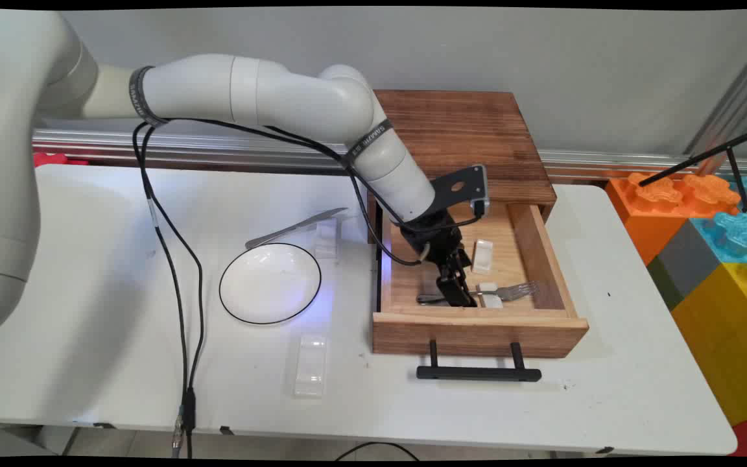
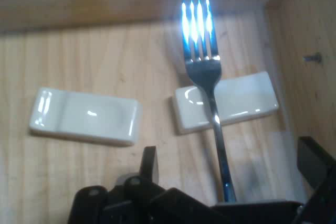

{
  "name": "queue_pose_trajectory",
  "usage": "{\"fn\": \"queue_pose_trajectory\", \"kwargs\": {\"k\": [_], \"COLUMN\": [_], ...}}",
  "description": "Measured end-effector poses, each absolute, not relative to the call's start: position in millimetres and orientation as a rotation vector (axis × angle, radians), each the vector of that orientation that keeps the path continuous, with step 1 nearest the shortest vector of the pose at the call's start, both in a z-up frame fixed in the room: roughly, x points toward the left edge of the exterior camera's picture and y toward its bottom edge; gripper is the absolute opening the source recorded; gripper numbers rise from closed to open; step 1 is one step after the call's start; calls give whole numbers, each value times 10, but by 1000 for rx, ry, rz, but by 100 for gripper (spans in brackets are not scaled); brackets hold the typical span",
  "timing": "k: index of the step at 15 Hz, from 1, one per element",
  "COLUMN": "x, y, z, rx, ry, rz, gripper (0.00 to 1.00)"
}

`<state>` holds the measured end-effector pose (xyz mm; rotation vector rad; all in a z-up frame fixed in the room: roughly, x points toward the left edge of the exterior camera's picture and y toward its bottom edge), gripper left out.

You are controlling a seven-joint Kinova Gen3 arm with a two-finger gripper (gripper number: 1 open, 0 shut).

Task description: Pick up the knife from the left of the white plate

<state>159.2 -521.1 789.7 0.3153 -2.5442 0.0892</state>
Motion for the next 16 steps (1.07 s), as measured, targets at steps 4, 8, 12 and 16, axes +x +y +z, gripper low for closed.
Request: {"fn": "queue_pose_trajectory", "kwargs": {"k": [4, 8, 12, 16], "x": [1634, 1696, 1777, 1889], "y": [-5236, -5196, -5120, -5036], "z": [8050, 8212, 8433, 8730], "rx": [314, 323, 339, 357], "ry": [-2538, -2539, -2528, -2507], "rz": [118, 122, 132, 155], "gripper": [100, 100, 100, 100]}}
